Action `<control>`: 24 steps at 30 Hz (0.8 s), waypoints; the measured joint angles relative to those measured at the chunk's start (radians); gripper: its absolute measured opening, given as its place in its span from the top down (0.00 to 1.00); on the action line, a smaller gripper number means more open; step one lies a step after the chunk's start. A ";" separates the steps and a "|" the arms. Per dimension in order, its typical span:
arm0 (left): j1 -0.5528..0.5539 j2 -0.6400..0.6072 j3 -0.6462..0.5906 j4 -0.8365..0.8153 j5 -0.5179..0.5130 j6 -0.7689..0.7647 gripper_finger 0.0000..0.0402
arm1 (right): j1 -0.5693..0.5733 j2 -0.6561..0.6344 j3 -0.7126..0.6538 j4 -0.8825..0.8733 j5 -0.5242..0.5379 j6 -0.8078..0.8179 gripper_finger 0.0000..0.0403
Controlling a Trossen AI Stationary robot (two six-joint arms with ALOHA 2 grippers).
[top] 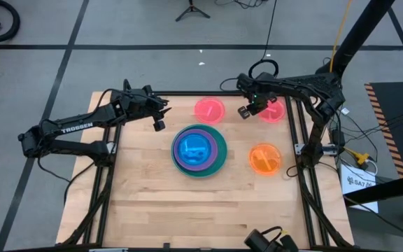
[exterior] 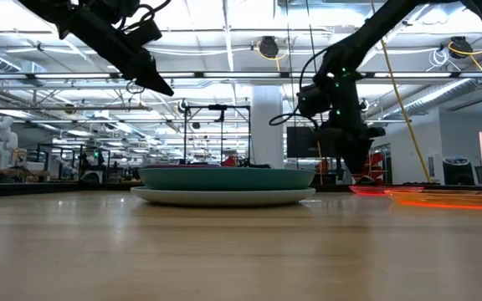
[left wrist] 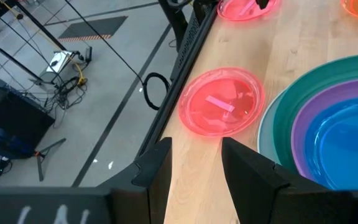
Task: Stack plastic plates
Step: Stack the right pink plate on the blue plate
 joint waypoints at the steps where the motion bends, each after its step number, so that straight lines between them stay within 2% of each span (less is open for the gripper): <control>1: 0.000 0.000 0.000 0.000 0.000 0.000 0.63 | -0.005 0.000 -0.008 0.010 0.002 -0.002 0.81; 12: 0.000 0.000 0.000 0.000 0.000 0.000 0.63 | -0.027 0.000 -0.035 0.078 0.029 -0.054 0.81; 18: 0.000 0.000 0.000 0.000 0.000 0.000 0.63 | -0.030 0.000 -0.035 0.091 0.073 -0.109 0.76; 20: 0.000 0.000 0.000 0.000 0.000 0.000 0.63 | -0.031 0.000 -0.035 0.091 0.051 -0.142 0.78; 24: 0.000 0.000 0.000 0.000 0.000 0.000 0.63 | -0.031 0.000 -0.035 0.112 0.045 -0.078 0.85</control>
